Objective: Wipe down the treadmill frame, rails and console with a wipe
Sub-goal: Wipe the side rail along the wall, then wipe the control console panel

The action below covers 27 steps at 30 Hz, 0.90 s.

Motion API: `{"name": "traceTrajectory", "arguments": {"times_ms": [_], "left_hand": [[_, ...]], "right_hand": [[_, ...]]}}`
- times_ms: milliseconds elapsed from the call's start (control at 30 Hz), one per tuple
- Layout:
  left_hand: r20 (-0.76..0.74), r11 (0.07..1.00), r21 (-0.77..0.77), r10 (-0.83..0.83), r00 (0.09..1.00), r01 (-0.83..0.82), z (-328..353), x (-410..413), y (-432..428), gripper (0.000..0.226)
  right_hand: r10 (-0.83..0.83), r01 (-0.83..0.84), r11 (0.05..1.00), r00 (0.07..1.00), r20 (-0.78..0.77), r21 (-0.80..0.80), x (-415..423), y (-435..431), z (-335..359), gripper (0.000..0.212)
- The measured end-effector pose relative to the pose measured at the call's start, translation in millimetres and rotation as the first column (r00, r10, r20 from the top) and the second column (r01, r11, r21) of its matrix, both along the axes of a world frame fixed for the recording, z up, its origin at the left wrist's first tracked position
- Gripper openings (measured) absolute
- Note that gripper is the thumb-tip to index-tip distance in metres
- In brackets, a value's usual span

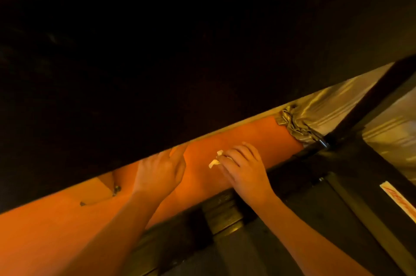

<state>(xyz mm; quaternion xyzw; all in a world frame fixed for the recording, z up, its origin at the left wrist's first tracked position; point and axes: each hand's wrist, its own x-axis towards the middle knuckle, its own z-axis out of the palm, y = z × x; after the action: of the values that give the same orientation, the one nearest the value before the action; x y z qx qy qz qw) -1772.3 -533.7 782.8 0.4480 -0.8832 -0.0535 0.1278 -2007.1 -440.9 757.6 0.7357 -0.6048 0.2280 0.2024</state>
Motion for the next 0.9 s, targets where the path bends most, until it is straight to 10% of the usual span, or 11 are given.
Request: {"name": "traceTrajectory", "arguments": {"times_ms": [100, 167, 233, 367, 667, 900], "left_hand": [[-0.158, 0.994, 0.068, -0.078, 0.984, 0.09, 133.9, -20.0, 35.6, 0.07], [0.024, 0.954, 0.275, -0.135, 0.991, 0.123, 190.6, -33.8, 63.3, 0.089], [-0.101, 0.932, 0.349, -0.069, 0.993, 0.1, 165.5, -12.7, 59.2, 0.093], [0.215, 0.974, 0.213, -0.124, 0.969, 0.077, 59.9, 26.8, 40.7, 0.064], [0.424, 0.834, 0.266, -0.552, 0.718, 0.484, 185.9, -40.1, 115.6, 0.058], [0.146, 0.711, 0.114, -0.703, 0.696, 0.694, 287.2, -99.4, 151.4, 0.061]], "right_hand": [[-0.06, 0.058, 0.998, 0.996, 0.064, 0.034, 23.3, 10.3, 21.2, 0.013], [-0.058, 0.058, 0.998, 0.993, 0.107, 0.011, 34.2, 19.2, 31.2, 0.017], [-0.101, 0.104, 0.994, 0.985, 0.138, -0.014, 37.1, 26.6, 45.6, 0.02], [-0.171, 0.178, 0.984, 0.973, 0.152, -0.03, 31.5, 63.5, 73.0, 0.021], [-0.446, 0.453, 0.891, 0.881, 0.159, -0.009, -2.7, 144.8, 181.9, 0.018], [-0.615, 0.628, 0.778, 0.767, 0.182, -0.019, -25.3, 201.2, 290.7, 0.023]]}}
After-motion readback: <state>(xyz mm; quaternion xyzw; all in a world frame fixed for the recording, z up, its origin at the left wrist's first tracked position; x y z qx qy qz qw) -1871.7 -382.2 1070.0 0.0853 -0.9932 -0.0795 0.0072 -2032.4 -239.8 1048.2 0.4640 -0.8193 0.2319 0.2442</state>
